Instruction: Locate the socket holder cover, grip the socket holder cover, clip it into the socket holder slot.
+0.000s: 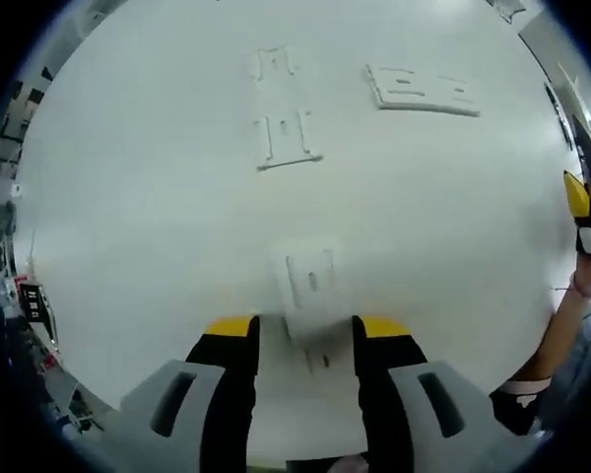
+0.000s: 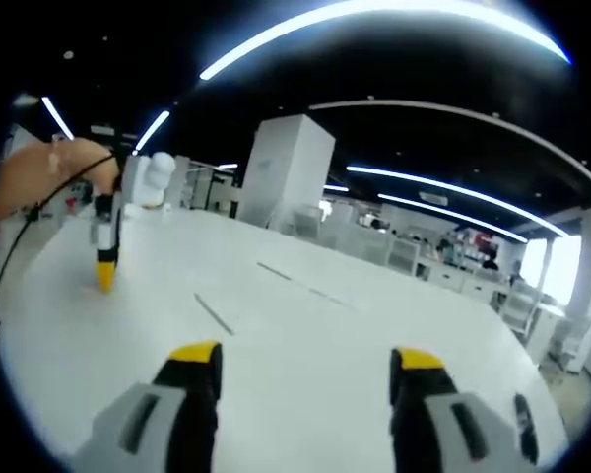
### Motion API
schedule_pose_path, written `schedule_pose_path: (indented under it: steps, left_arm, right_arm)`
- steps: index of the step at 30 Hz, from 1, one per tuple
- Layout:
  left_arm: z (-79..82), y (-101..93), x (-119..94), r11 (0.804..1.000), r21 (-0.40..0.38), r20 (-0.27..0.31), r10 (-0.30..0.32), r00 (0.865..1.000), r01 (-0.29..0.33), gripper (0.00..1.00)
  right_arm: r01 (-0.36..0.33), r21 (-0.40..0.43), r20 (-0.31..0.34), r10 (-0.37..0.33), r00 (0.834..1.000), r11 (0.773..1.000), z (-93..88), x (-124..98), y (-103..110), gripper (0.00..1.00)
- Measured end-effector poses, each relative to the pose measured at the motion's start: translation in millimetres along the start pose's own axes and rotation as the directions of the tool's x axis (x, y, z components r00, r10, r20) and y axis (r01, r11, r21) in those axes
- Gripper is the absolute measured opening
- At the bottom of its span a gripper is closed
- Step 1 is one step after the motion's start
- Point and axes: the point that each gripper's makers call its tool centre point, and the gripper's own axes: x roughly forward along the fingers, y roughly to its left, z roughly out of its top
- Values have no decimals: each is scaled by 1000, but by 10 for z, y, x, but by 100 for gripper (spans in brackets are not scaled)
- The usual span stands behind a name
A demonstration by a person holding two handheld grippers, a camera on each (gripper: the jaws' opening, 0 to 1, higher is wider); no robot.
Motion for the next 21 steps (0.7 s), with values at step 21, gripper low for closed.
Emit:
schedule_pose_path:
  steps: [21]
  left_arm:
    - [-159, -49, 3, 999, 39, 41, -4, 999, 2, 27]
  right_arm:
    - [2, -10, -12, -2, 1000, 1000, -31, 11, -20, 70]
